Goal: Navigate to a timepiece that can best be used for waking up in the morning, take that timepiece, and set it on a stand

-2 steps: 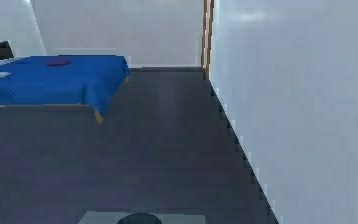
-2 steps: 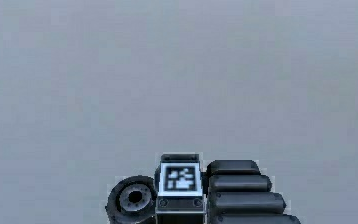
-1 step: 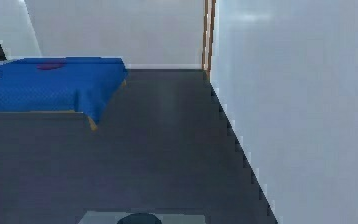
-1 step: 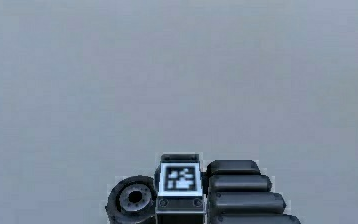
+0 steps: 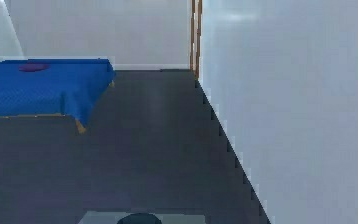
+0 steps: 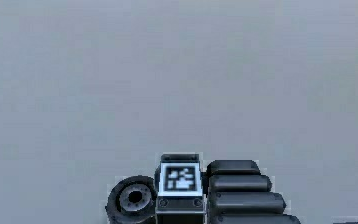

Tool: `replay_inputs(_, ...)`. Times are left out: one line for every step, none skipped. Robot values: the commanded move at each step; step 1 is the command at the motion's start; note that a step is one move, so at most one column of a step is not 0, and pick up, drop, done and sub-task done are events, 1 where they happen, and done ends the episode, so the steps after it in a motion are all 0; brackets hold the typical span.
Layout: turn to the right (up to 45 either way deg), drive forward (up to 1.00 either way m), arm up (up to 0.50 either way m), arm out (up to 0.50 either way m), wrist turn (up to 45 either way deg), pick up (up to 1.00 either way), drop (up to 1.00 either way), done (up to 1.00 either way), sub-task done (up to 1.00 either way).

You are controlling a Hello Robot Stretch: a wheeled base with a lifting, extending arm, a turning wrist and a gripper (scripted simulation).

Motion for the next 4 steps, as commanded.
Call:
replay_inputs(0.0,1.00,0.00,0.00,0.0,0.00,0.00,0.00,0.00)
replay_inputs(0.0,1.00,0.00,0.00,0.0,0.00,0.00,0.00,0.00)
replay_inputs(0.0,1.00,0.00,0.00,0.0,0.00,0.00,0.00,0.00)
replay_inputs(0.0,1.00,0.00,0.00,0.0,0.00,0.00,0.00,0.00)
